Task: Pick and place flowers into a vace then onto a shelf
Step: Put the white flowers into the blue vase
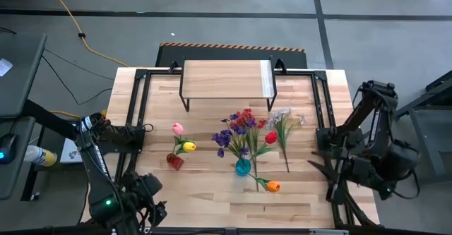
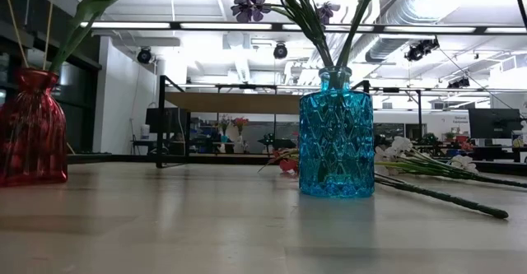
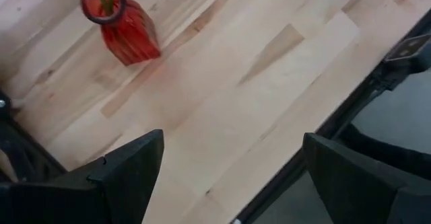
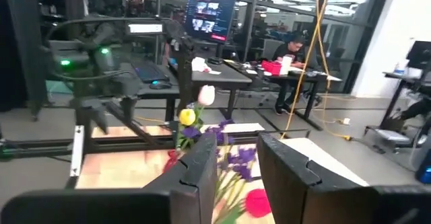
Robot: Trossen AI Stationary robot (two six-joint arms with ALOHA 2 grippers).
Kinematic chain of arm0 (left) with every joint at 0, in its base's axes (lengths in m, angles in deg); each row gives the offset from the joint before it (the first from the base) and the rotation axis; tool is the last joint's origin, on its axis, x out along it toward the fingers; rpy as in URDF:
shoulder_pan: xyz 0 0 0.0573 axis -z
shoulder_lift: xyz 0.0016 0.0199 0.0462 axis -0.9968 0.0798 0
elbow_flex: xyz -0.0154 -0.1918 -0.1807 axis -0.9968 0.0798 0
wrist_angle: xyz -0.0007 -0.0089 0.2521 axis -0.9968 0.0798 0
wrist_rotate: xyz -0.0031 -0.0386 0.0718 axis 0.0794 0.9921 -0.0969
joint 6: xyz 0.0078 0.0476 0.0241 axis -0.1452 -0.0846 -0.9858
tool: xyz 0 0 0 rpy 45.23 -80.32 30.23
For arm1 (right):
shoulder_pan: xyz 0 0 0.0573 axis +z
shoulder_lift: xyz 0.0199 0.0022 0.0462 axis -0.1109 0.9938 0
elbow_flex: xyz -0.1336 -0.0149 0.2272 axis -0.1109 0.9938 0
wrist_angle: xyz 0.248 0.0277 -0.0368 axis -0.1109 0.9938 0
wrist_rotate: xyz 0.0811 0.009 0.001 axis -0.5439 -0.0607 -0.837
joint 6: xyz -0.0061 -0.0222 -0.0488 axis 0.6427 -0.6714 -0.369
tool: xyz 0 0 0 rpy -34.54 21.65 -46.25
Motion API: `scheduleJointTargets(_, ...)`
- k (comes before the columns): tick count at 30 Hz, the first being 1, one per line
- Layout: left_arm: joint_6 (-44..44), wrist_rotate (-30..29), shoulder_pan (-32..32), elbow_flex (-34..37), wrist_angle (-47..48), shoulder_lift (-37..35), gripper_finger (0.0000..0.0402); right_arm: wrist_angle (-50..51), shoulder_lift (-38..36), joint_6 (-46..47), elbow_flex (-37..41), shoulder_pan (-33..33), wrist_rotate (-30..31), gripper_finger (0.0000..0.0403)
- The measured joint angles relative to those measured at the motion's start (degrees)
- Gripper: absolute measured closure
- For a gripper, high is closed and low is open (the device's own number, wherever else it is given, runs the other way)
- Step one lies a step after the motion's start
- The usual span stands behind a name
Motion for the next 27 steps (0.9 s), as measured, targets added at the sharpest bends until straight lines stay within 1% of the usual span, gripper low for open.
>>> scheduleJointTargets(6,0.0,0.0,0.0,0.0,-1.4,0.0,0.0015,2.1,-4.8,-8.5,0.0,-3.6,0.0,0.0321)
scheduleJointTargets(8,0.0,0.0,0.0,0.0,-1.7,0.0,0.0014,5.1,-7.5,-9.7,0.0,-5.2,0.0,0.0326)
scheduleJointTargets(10,0.2,0.0,0.0,0.0,-1.8,0.0,0.0014,8.3,-10.3,-10.0,0.0,-6.7,0.0,0.0331)
scheduleJointTargets(14,1.9,-0.4,0.0,0.0,-2.2,0.0,0.0016,9.5,-14.3,-9.8,0.0,-9.9,0.0,0.0341)
scheduleJointTargets(23,5.1,-2.3,0.0,0.0,-2.5,0.0,0.0016,14.8,-18.9,-10.4,0.0,-13.6,-0.3,0.0352)
scheduleJointTargets(27,7.1,-2.6,0.0,0.0,-2.5,0.0,0.0014,17.2,-21.9,-9.4,0.0,-17.0,-0.1,0.0348)
